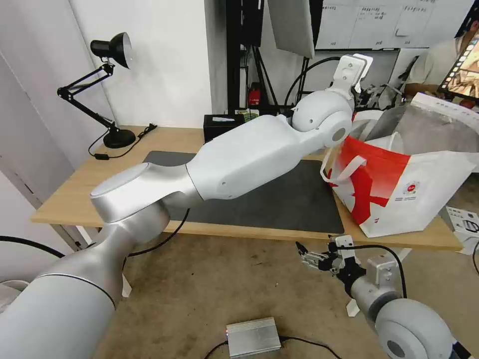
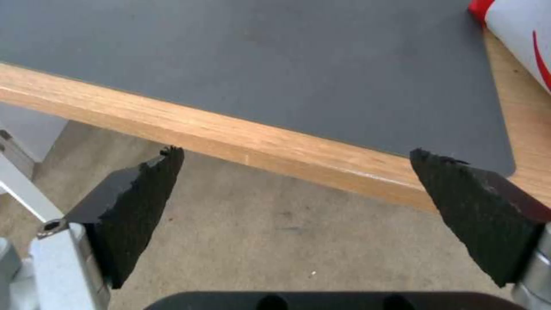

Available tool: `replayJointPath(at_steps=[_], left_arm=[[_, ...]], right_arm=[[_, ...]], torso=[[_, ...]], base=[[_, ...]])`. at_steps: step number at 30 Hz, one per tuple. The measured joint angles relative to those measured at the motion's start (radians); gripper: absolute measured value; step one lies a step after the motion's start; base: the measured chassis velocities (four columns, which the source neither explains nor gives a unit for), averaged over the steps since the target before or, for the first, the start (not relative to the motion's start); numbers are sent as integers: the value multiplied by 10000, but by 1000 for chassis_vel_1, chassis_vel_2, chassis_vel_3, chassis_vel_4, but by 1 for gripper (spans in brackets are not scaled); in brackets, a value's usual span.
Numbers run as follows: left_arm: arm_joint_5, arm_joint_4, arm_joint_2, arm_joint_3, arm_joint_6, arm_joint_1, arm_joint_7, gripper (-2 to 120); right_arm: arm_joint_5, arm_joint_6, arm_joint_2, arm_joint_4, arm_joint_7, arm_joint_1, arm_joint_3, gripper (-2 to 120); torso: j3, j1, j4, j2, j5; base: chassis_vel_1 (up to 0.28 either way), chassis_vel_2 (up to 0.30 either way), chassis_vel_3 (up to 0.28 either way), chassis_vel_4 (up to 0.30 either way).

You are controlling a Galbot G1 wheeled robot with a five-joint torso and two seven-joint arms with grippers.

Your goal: Pick up the trash from the table and place it into the takeout bag.

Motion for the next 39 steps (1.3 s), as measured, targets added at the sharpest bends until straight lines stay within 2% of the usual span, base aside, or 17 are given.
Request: replayJointPath(at_steps=[3,8,11,15,19,24,27,28,29,30,32,34,39], left_arm=[[-5,-140,8,-128,-1,180,-19,97],[-8,-406,128,-199,-2,407,-207,99],[-32,-892,628,-259,-63,610,-327,100],[-55,-1133,1006,-317,-172,695,-333,100],[-129,-1807,1756,-590,-211,992,-518,100],[-190,-2373,2243,-807,-217,1293,-574,100],[-196,-3091,2984,-1056,-241,1780,-578,100],[-196,-3091,2984,-1056,-241,1780,-578,100],[-177,-3439,3480,-1209,-263,2157,-574,100],[-144,-3573,3683,-1283,-282,2335,-569,100],[-114,-3664,3831,-1350,-302,2479,-551,100],[1,-4049,4396,-1685,-374,3183,-376,100],[257,-4557,5024,-2123,-452,4186,-133,100]], right_arm=[[0,0,0,0,0,0,0,100],[0,0,0,0,0,0,0,100],[0,0,0,0,0,0,0,100],[0,0,0,0,0,0,0,100],[0,0,0,0,0,0,0,100],[0,0,0,0,0,0,0,100],[0,0,0,0,0,0,0,100],[0,0,0,0,0,0,0,100],[0,0,0,0,0,0,0,100],[0,0,0,0,0,0,0,100],[0,0,0,0,1,0,0,100],[0,0,-1,0,1,0,-1,100],[0,0,0,0,0,1,-1,100]], torso=[[0,0,0,1,0],[-1,0,-2,0,0],[0,0,0,0,0],[-1,0,1,0,-1],[0,0,0,0,-2],[-1,0,0,1,-2],[0,0,-1,1,0],[0,0,-1,1,0],[-1,0,0,1,0],[0,0,1,1,-2],[0,0,1,1,-2],[0,0,3,1,-3],[0,0,1,1,-3]], base=[[0,0,0,0],[0,0,0,0],[0,0,0,0],[0,0,0,0],[0,0,0,0],[0,0,0,0],[0,0,0,0],[0,0,0,0],[0,0,0,0],[0,0,0,0],[0,0,0,0],[0,0,0,0],[0,0,0,0]])
